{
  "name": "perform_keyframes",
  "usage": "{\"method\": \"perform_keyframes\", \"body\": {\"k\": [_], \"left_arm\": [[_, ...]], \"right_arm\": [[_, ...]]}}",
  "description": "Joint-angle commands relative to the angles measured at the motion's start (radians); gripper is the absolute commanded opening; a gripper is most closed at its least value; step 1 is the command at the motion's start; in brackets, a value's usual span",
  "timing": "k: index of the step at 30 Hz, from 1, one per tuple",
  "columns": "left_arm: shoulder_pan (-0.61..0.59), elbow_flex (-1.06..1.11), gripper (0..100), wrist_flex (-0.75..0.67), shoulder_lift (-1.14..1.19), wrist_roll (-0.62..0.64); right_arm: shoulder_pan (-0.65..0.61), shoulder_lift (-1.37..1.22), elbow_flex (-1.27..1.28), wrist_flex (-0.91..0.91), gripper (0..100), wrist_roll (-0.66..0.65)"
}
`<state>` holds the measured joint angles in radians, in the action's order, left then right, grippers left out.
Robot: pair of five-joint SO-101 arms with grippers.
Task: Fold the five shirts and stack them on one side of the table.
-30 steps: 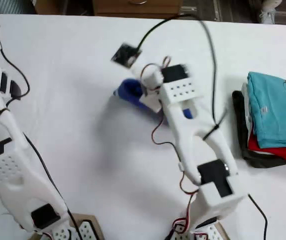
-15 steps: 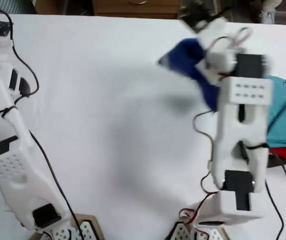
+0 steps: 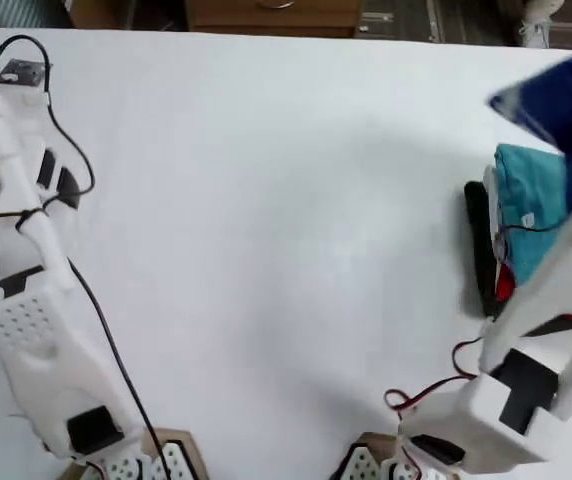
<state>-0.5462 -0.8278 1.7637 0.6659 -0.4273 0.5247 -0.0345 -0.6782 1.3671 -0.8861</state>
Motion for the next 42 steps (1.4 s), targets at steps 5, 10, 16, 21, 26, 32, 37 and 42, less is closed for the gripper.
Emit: {"method": "perform_keyframes", "body": {"k": [5,10,16,21,26,32,37,42], "left_arm": [[0.009,-0.001,22,-0.006,-0.005,-0.012],[0.009,-0.001,22,-0.006,-0.005,-0.012],[0.008,-0.004,22,0.0,-0.014,-0.012],[0.006,-0.002,22,0.002,-0.014,-0.012],[0.003,-0.007,22,0.002,-0.015,-0.012],[0.008,-0.01,22,0.002,-0.015,-0.008],[0.008,-0.01,22,0.002,-0.015,-0.008],[0.002,-0.012,22,0.002,-0.017,-0.008]], "right_arm": [[0.183,-0.045,-0.058,-0.136,1.9,-0.055],[0.237,-0.143,-0.058,-0.18,1.9,-0.055],[0.219,-0.243,-0.058,-0.182,1.9,-0.055],[0.165,-0.305,-0.051,-0.177,1.9,-0.055],[0.111,-0.352,-0.051,-0.122,1.9,-0.055],[-0.001,-0.41,-0.049,0.053,2.0,-0.044],[-0.079,-0.47,-0.049,0.166,2.0,0.006],[-0.067,-0.507,-0.049,0.177,9.7,0.124]]}}
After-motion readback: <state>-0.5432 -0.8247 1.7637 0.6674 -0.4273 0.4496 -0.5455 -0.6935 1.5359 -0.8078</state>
